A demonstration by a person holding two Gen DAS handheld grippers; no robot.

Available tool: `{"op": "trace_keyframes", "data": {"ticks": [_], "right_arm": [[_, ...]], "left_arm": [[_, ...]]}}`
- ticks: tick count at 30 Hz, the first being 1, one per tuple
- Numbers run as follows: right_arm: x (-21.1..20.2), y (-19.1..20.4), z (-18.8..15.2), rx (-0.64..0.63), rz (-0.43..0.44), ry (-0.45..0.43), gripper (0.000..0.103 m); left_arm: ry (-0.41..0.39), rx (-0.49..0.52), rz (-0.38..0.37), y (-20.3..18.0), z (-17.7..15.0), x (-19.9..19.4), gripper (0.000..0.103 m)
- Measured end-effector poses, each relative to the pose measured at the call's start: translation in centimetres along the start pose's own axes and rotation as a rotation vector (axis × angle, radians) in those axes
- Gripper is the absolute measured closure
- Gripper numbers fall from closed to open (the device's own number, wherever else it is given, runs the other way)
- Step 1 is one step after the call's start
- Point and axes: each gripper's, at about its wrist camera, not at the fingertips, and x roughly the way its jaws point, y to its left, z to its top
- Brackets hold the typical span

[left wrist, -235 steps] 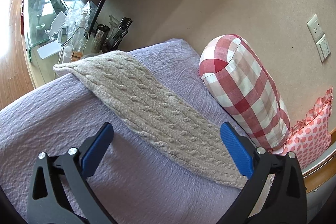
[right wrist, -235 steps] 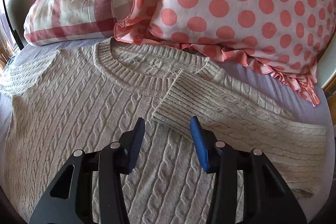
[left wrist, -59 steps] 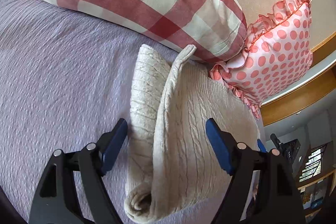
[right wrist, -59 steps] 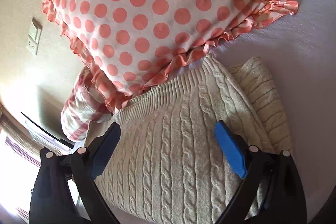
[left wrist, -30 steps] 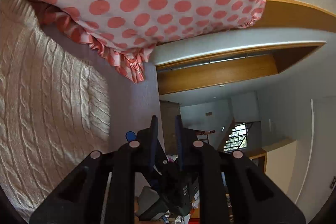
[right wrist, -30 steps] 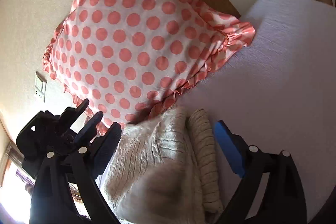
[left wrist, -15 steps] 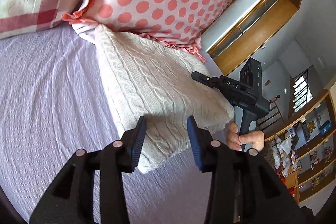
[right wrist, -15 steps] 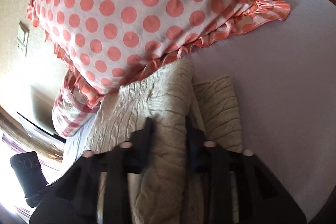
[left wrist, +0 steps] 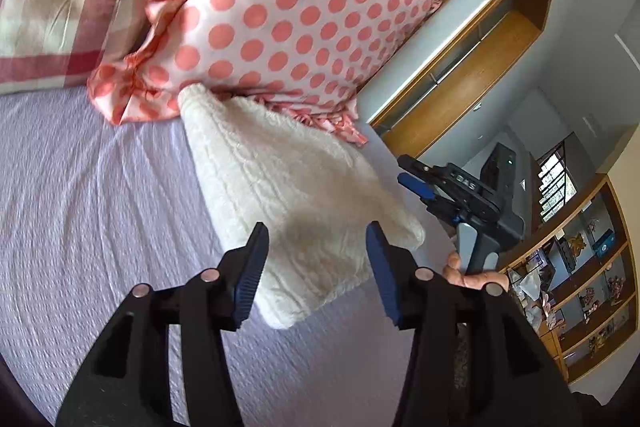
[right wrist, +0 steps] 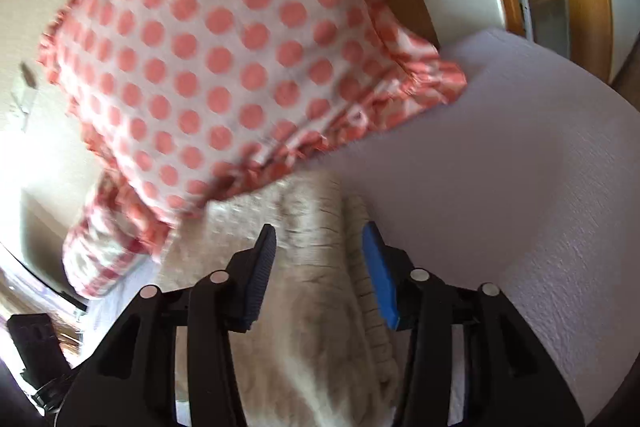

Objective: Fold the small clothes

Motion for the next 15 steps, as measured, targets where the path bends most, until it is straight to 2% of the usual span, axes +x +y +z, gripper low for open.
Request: {"op": "trace_keyframes", "data": {"ticks": [2,4,5,6,7,8,10,11,13,15], "right_arm": [[-0.5,1.4,-0.8,-0.029,0.098,0.041,0.047],[0.8,2.0,-1.8,-0.024,0.129,0.115,0.044],[1.8,1.6,-2.5,-0.002,0.117,0.160,0.036],[2.9,1.1,-3.4,0.014,0.067,0.206,0.034],[3.9,0.5,-4.4,0.025,0.035,0.250,0.036],[3.4,0.2,-5.0,0.007,0.050,0.214,0.039],[2.4,0.2,-5.8,0.001,0.054,0.216,0.040],[2.2,0.2,-6.1,-0.007,0.049,0.231,0.040],[1.1,0.2,-6.0,0.001,0.045,0.245,0.039],[-0.7,-0.4,-4.9,0.056,0.117,0.197,0.028]], "left_arm": [[-0.013,0.052,0.002,-1.6,0.9,0.5,0.040],[0.023,0.074,-0.003,-2.7,1.6,2.5,0.036],[0.055,0.076,0.007,-2.9,1.6,3.9,0.034],[0.096,0.068,0.040,-2.8,1.5,5.3,0.034],[0.153,0.050,0.090,-2.3,1.1,6.9,0.036],[0.201,0.033,0.118,-1.6,0.3,8.0,0.038],[0.165,0.091,0.119,-1.8,-0.6,7.4,0.039],[0.176,0.109,0.122,-1.9,-0.9,7.1,0.038],[0.173,0.103,0.108,-1.9,-1.1,5.5,0.038],[0.126,0.017,0.069,-0.5,-0.8,3.3,0.035]]}}
